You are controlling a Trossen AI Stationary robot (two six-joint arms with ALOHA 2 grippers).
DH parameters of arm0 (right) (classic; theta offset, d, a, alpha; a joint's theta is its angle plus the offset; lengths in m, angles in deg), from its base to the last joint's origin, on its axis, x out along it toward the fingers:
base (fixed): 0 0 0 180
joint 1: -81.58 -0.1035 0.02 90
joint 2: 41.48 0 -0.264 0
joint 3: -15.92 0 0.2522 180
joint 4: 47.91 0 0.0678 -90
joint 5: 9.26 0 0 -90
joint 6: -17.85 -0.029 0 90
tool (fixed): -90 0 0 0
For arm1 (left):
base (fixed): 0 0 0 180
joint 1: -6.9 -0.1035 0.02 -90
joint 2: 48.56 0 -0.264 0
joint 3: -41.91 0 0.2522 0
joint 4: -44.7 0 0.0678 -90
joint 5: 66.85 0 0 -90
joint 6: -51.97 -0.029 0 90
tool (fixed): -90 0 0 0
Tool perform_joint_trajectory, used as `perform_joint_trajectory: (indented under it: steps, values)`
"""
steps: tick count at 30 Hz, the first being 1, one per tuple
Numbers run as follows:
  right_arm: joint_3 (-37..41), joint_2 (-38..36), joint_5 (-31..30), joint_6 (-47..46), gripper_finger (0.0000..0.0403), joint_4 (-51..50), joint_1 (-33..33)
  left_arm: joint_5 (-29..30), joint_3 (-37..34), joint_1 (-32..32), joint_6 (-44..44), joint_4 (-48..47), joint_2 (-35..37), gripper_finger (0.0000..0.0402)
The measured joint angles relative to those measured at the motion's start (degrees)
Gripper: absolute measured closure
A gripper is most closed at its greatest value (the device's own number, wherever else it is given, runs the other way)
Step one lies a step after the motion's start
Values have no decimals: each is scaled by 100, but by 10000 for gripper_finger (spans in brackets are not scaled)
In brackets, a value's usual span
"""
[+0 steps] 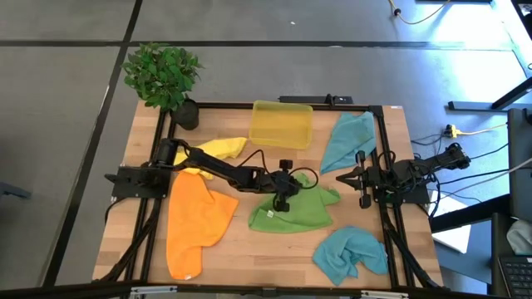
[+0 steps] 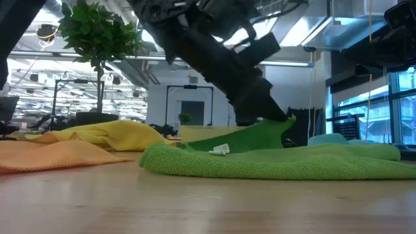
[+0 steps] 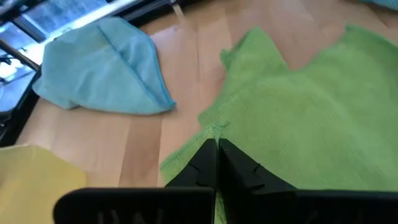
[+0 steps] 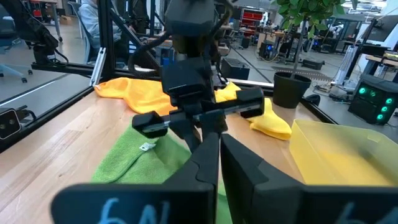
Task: Fold microfiber towels
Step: Fold the green microfiber cloth
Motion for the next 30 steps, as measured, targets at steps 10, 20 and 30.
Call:
perform_joint_trajectory:
  steps: [10, 20, 30]
  values:
    - [-2, 2, 0, -7, 382, 83, 2, 40, 1, 274, 273, -862, 756, 401]
    - [-2, 9, -2, 7, 382, 1030, 2, 40, -764, 585, 639, -715, 1669, 401]
    - [-2, 9, -219, 16, 382, 1936, 7, 769, -1431, 697, 827, -443, 2445, 401]
